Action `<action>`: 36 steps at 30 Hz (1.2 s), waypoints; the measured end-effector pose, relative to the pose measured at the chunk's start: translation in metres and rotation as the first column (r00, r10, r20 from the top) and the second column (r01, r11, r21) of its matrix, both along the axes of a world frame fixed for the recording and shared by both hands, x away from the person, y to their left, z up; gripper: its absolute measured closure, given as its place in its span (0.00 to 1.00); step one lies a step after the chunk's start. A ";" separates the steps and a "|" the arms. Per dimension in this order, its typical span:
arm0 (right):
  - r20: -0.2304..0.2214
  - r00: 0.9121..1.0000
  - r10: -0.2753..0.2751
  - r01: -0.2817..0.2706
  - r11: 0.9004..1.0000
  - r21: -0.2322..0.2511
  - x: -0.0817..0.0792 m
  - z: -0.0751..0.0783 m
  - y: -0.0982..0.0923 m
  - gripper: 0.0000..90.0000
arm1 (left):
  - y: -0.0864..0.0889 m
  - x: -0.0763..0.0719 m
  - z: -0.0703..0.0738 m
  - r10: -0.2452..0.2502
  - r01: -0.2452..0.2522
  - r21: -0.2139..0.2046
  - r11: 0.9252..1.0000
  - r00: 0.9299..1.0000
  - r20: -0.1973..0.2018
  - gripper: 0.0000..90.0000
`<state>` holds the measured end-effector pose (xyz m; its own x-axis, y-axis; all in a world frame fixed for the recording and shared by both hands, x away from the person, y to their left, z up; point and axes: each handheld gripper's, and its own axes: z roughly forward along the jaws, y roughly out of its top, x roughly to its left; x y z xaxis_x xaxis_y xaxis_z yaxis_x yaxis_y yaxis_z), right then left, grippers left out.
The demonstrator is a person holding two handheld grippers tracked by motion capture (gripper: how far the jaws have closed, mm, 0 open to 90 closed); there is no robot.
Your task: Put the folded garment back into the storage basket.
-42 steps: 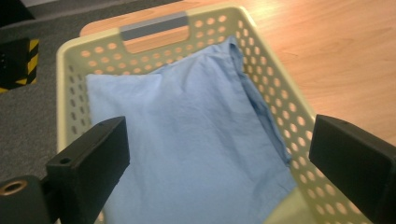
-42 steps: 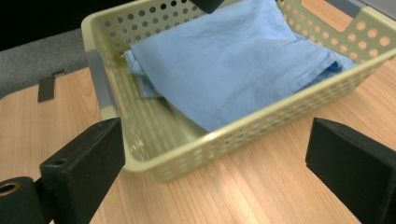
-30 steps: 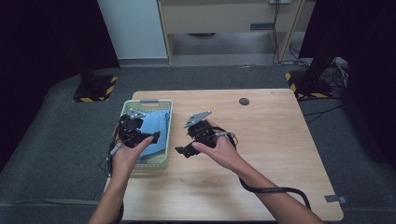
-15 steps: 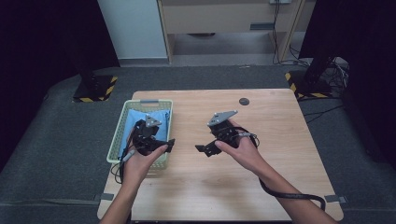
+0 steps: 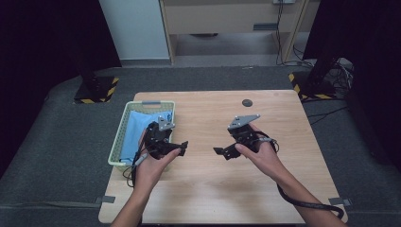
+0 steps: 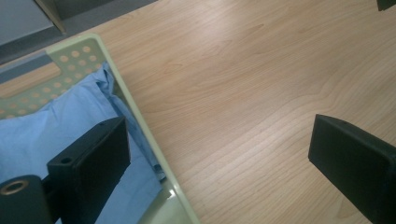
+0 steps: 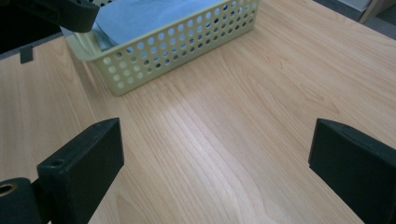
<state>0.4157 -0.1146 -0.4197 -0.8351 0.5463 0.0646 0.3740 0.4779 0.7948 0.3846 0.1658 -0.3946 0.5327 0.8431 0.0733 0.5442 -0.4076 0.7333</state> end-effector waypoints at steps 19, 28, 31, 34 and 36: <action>-0.030 0.997 -0.073 0.073 0.997 0.011 -0.016 -0.016 -0.062 0.04 | -0.041 0.005 -0.018 -0.060 0.060 0.024 0.998 0.998 -0.021 0.06; -0.052 0.992 -0.113 0.114 0.993 0.010 -0.022 -0.027 -0.088 0.04 | -0.064 0.007 -0.030 -0.097 0.099 0.039 0.994 0.994 -0.048 0.06; -0.062 0.990 -0.129 0.130 0.991 0.010 -0.023 -0.031 -0.096 0.04 | -0.070 0.008 -0.034 -0.108 0.110 0.038 0.993 0.993 -0.052 0.05; -0.070 0.987 -0.142 0.143 0.990 0.007 -0.024 -0.035 -0.103 0.04 | -0.074 0.008 -0.038 -0.115 0.117 0.033 0.993 0.992 -0.057 0.05; -0.074 0.985 -0.153 0.154 0.988 0.009 -0.024 -0.037 -0.107 0.04 | -0.076 0.009 -0.040 -0.117 0.119 0.030 0.992 0.991 -0.061 0.05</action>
<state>0.3918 -0.2219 -0.4567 -0.7343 0.6660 0.1313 0.4994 0.3991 0.7690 0.3938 0.0895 -0.4350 0.6328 0.7715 0.0657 0.5325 -0.4952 0.6864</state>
